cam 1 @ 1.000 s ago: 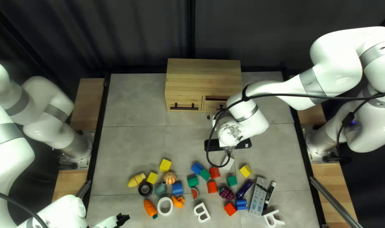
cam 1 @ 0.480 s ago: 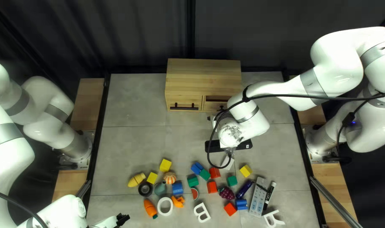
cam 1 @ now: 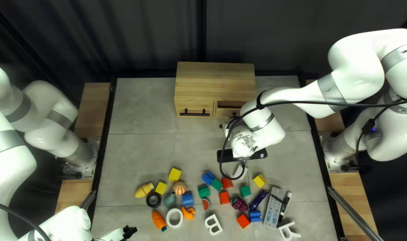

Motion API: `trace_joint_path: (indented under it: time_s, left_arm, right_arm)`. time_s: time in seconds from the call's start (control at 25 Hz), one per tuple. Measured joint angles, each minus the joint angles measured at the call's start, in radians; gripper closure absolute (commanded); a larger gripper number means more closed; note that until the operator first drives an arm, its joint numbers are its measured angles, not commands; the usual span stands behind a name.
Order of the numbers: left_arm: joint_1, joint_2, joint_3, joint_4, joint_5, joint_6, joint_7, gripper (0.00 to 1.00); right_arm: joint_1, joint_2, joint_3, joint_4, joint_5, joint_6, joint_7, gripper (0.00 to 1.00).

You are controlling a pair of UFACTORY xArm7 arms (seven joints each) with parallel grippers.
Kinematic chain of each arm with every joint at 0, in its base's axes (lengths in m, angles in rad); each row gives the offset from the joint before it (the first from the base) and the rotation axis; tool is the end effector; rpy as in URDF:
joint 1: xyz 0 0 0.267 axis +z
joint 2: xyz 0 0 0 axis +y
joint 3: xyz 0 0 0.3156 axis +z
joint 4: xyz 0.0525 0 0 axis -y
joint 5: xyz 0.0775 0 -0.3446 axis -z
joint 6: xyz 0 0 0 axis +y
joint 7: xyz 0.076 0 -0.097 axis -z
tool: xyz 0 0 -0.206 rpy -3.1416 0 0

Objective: Open drawers and place objects into drawer and close

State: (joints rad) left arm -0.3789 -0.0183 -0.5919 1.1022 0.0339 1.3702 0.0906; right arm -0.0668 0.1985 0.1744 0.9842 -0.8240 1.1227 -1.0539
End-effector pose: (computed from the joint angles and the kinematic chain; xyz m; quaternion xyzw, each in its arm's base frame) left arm 0.2284 -0.3154 0.1900 -0.8530 0.5061 0.1051 0.0728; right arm 0.4541 -0.1246 0.1160 0.6330 0.6930 -0.2744 0.2092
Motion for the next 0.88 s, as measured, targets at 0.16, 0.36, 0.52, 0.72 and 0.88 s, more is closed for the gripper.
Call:
trace_joint_path:
  time_s: [0.16,0.36,0.52,0.72,0.88]
  left_arm:
    - [0.0,0.0,0.0,0.0,0.0,0.0,0.0,0.0]
    - [0.0,0.0,0.0,0.0,0.0,0.0,0.0,0.0]
    - [0.0,0.0,0.0,0.0,0.0,0.0,0.0,0.0]
    - [0.0,0.0,0.0,0.0,0.0,0.0,0.0,0.0]
    - [0.0,0.0,0.0,0.0,0.0,0.0,0.0,0.0]
  right_arm:
    - [0.003,-0.001,0.002,0.001,0.001,0.004,-0.001,0.81]
    - [0.008,0.001,0.006,0.003,0.004,0.009,0.001,0.79]
    - [0.01,0.002,0.008,0.005,0.005,0.012,0.001,0.79]
    - [0.014,0.008,0.011,0.011,0.005,0.015,0.003,0.79]
    - [0.017,0.012,0.014,0.018,0.008,0.02,0.002,0.79]
